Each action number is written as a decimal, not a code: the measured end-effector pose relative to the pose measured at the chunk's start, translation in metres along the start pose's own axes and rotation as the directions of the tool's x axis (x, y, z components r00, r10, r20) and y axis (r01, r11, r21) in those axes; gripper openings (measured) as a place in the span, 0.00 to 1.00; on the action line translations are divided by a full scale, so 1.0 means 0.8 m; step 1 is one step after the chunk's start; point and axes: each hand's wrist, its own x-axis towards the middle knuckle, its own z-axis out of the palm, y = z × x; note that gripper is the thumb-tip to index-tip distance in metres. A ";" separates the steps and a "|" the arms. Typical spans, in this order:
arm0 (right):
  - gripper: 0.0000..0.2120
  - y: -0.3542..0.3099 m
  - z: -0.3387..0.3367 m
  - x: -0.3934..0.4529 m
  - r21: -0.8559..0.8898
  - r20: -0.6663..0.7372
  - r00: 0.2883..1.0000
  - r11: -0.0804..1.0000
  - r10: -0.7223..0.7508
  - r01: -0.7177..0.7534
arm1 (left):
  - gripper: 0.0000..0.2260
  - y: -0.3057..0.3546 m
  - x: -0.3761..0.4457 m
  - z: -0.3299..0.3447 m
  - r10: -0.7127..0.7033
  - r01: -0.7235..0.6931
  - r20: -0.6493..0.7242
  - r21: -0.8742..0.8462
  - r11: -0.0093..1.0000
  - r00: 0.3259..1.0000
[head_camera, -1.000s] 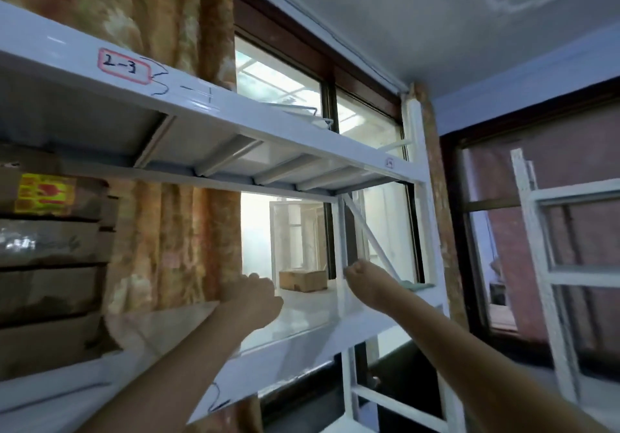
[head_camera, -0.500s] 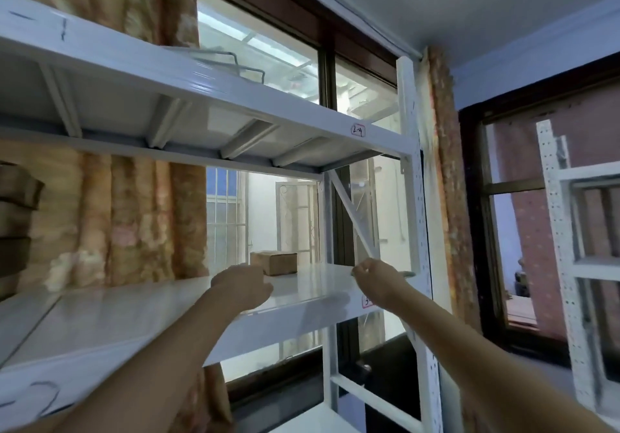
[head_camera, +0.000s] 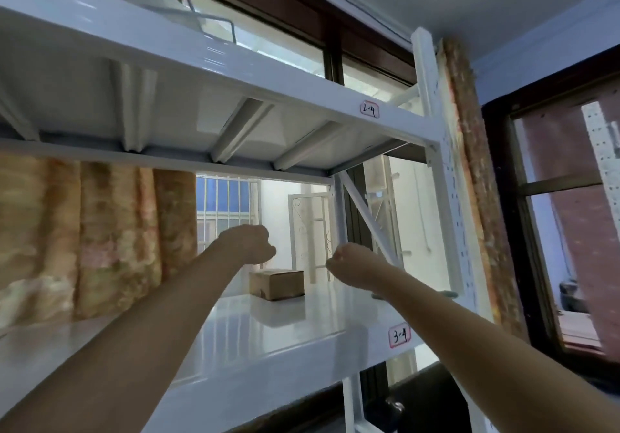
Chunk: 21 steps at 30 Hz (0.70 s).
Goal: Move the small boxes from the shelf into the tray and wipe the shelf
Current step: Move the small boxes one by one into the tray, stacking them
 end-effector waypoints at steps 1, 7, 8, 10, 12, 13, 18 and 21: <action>0.18 -0.002 0.001 0.015 -0.029 0.007 1.000 0.999 -0.028 0.028 | 0.17 0.001 0.016 0.004 -0.009 0.009 0.024 0.011 1.000 1.000; 0.15 -0.005 0.006 0.113 -0.100 0.009 0.997 0.992 -0.075 0.075 | 0.18 0.011 0.096 0.029 -0.030 0.023 0.117 0.063 0.998 0.993; 0.17 -0.004 0.011 0.127 -0.102 0.026 0.996 0.991 -0.080 0.083 | 0.17 0.014 0.104 0.033 -0.039 0.028 0.135 0.081 0.996 0.990; 0.21 -0.001 0.019 0.151 -0.118 0.060 0.994 0.989 -0.087 0.094 | 0.18 0.020 0.115 0.037 -0.069 0.046 0.182 0.127 0.991 0.981; 0.21 0.000 0.027 0.168 -0.132 0.092 0.992 0.987 -0.081 0.093 | 0.20 0.023 0.121 0.036 -0.109 0.077 0.201 0.161 0.984 0.974; 0.21 0.000 0.031 0.176 -0.137 0.109 0.991 0.986 -0.082 0.097 | 0.20 0.024 0.125 0.034 -0.123 0.090 0.200 0.168 0.982 0.972; 0.22 -0.002 0.052 0.218 -0.159 0.232 0.964 0.973 -0.126 0.166 | 0.22 0.028 0.152 0.036 -0.232 0.184 0.259 0.196 0.963 0.938; 0.23 -0.007 0.070 0.237 -0.193 0.315 0.934 0.953 -0.166 0.235 | 0.22 0.029 0.164 0.048 -0.333 0.293 0.267 0.179 0.939 0.904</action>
